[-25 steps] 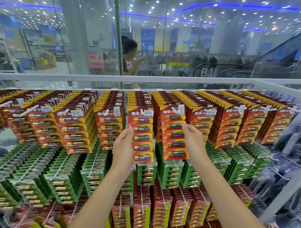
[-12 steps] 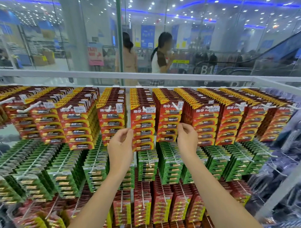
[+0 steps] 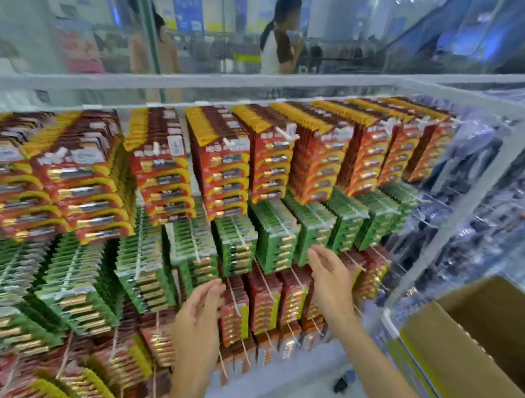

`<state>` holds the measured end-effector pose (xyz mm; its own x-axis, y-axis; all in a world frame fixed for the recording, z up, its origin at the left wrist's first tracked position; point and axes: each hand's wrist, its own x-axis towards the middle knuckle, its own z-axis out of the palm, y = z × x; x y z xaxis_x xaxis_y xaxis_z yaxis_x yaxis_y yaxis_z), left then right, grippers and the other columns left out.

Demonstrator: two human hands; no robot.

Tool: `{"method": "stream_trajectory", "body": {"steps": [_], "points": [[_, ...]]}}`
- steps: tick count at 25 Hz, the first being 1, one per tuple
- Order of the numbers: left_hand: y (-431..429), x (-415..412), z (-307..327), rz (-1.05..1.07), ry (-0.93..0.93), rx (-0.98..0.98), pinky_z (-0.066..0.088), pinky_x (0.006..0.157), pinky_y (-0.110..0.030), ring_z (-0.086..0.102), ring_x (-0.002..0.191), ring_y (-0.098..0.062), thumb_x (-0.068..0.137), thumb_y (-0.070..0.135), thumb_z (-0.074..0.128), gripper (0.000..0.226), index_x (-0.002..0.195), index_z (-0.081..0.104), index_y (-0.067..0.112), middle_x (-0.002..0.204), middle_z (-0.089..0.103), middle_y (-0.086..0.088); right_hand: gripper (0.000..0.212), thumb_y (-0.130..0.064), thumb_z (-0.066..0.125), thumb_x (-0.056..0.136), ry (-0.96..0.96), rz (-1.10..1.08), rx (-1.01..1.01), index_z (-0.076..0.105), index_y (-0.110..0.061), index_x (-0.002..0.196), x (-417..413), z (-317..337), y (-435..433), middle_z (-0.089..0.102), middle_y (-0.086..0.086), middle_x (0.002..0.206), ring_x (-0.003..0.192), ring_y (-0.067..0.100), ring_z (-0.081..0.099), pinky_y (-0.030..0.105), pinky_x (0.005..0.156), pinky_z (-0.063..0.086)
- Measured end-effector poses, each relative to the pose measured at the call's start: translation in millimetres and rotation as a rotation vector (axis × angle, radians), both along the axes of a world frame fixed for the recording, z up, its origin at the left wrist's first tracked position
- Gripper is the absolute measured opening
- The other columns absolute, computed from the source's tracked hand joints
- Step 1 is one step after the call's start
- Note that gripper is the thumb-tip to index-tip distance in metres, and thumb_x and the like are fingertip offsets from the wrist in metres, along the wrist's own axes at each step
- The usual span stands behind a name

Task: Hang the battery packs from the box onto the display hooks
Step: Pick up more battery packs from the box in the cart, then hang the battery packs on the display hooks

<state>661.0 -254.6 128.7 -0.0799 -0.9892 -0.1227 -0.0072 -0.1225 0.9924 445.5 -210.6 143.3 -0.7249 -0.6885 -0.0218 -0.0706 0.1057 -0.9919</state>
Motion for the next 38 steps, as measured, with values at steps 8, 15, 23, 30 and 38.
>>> {"method": "stream_trajectory", "body": {"steps": [8,15,23,30,38], "points": [[70.0,-54.4,-72.8,-0.238,-0.037,0.19,0.053,0.089,-0.042,0.07,0.103,-0.024,0.104,0.025,0.06,0.017,0.102,0.076,0.024,0.102,0.077,0.002,0.017,-0.012,0.059,0.103,-0.092,-0.31,0.189,0.069,0.0,0.098,-20.0,-79.3,165.3,0.063,0.006,0.083,0.069,0.0,0.057,0.008,0.061,0.044],[141.5,-163.7,-87.2,-0.44,-0.098,0.302,0.05,0.078,-0.036,0.07,0.093,-0.026,0.102,0.019,0.063,0.016,0.095,0.077,0.017,0.109,0.075,-0.013,0.017,-0.029,0.065,0.1,-0.272,-0.642,0.202,0.073,-0.017,0.109,-78.6,-111.4,296.3,0.074,-0.004,0.109,0.105,0.013,0.067,0.027,0.087,0.05],[207.8,-285.5,-103.5,-0.636,-0.203,0.336,0.046,0.082,-0.039,0.065,0.104,-0.034,0.105,0.012,0.057,0.018,0.094,0.071,0.015,0.11,0.071,-0.015,0.007,-0.032,0.066,0.099,-0.409,-0.903,0.252,0.071,-0.029,0.103,-150.9,-135.8,403.1,0.072,-0.005,0.107,0.101,0.01,0.064,0.038,0.091,0.051],[221.7,-385.4,-119.4,-0.767,-0.312,0.331,0.053,0.09,-0.045,0.068,0.107,-0.027,0.104,0.03,0.06,0.021,0.106,0.076,0.017,0.109,0.075,-0.002,0.006,-0.025,0.069,0.098,-0.547,-1.036,0.253,0.072,-0.023,0.102,-206.7,-156.4,425.7,0.072,0.0,0.104,0.104,0.019,0.065,0.04,0.097,0.048],[208.0,-547.5,-132.0,-0.979,-0.316,0.3,0.056,0.092,-0.042,0.071,0.104,-0.02,0.107,0.023,0.055,0.019,0.107,0.074,0.024,0.109,0.077,0.004,0.007,-0.034,0.063,0.1,-0.539,-1.068,0.363,0.069,-0.03,0.101,-326.7,-154.2,396.1,0.072,-0.007,0.106,0.104,0.011,0.064,0.041,0.1,0.05]]}}
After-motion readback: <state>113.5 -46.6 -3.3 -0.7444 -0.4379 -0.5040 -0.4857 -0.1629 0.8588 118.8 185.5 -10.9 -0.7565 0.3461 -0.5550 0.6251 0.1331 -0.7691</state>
